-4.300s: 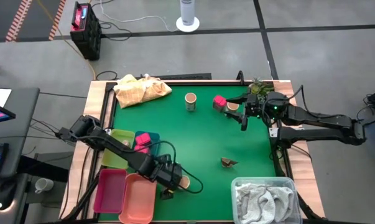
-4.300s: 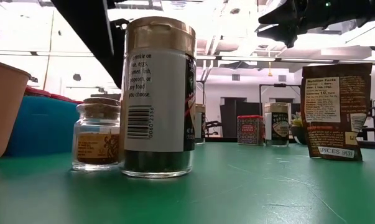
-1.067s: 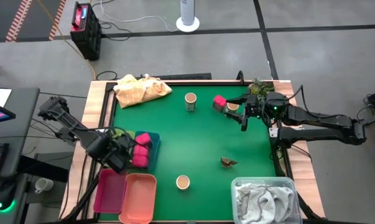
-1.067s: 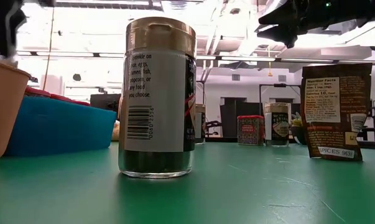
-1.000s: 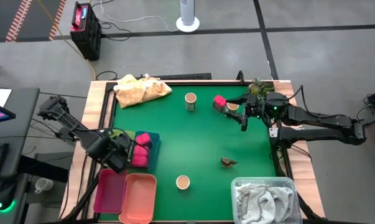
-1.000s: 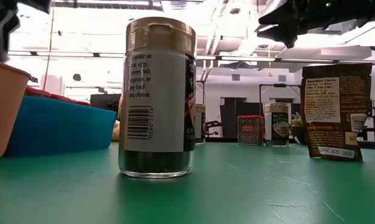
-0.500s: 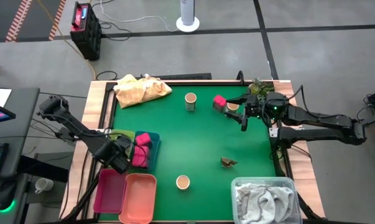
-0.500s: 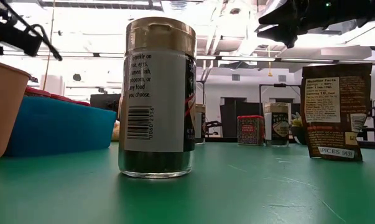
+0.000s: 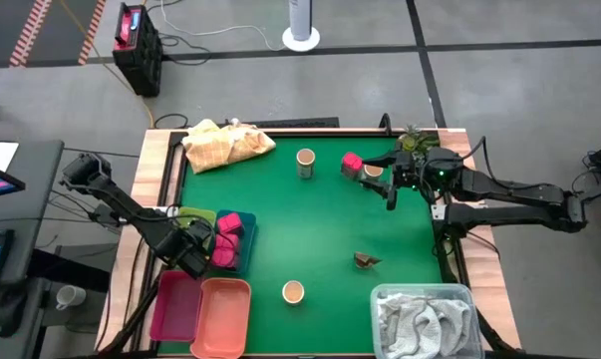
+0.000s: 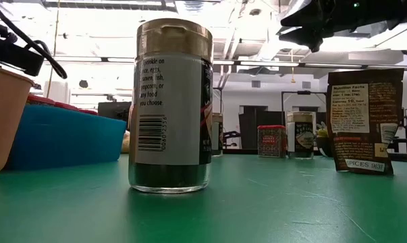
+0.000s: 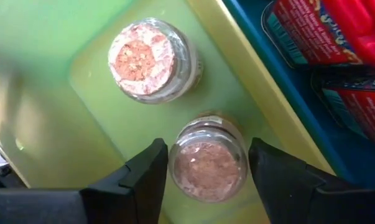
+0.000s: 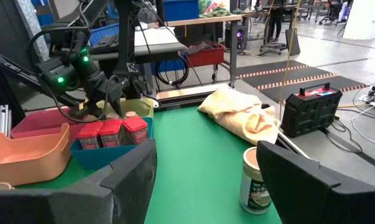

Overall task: Sort spices by type
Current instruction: Put the brown seasoning bottle into the yellow bin, then put the gold seasoning bottle into the red bin

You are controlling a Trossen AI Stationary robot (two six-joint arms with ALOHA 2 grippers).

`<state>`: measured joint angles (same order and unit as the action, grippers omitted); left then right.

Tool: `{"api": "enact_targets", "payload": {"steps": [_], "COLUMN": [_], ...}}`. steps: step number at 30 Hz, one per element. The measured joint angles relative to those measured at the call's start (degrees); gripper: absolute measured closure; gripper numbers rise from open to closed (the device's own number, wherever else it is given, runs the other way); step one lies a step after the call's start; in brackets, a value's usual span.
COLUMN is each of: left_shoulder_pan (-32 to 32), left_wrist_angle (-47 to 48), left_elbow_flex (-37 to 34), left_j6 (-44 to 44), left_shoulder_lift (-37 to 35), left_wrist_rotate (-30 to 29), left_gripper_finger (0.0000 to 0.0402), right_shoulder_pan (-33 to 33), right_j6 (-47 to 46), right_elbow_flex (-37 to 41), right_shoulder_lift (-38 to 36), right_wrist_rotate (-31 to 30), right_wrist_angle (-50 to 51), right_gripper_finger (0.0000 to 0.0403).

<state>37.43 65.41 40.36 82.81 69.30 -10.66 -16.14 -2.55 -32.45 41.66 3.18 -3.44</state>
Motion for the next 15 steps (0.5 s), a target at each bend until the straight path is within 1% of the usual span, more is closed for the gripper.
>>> {"api": "enact_targets", "payload": {"steps": [6,9,12,15], "left_shoulder_pan": [0.0,-0.2,-0.7,-1.4], "left_wrist_angle": [0.4,2.1,6.0,9.6], "left_elbow_flex": [0.7,1.8,4.2,7.8], "left_j6": [-0.8,-1.3,-1.9,-4.9], "left_shoulder_lift": [0.0,0.0,0.0,0.0], "left_wrist_rotate": [0.1,0.0,0.1,0.3], "left_gripper_finger": [0.0166,0.0159,0.0154,0.0153], "right_shoulder_pan": [0.0,0.0,0.0,0.0], "right_j6": [0.0,0.0,0.0,0.0], "right_elbow_flex": [0.0,0.0,0.0,0.0], "right_shoulder_lift": [0.0,0.0,0.0,0.0], "right_wrist_rotate": [0.0,0.0,0.0,0.0], "right_wrist_angle": [0.0,0.0,0.0,0.0], "right_gripper_finger": [0.01,0.01,0.01,0.01]}}
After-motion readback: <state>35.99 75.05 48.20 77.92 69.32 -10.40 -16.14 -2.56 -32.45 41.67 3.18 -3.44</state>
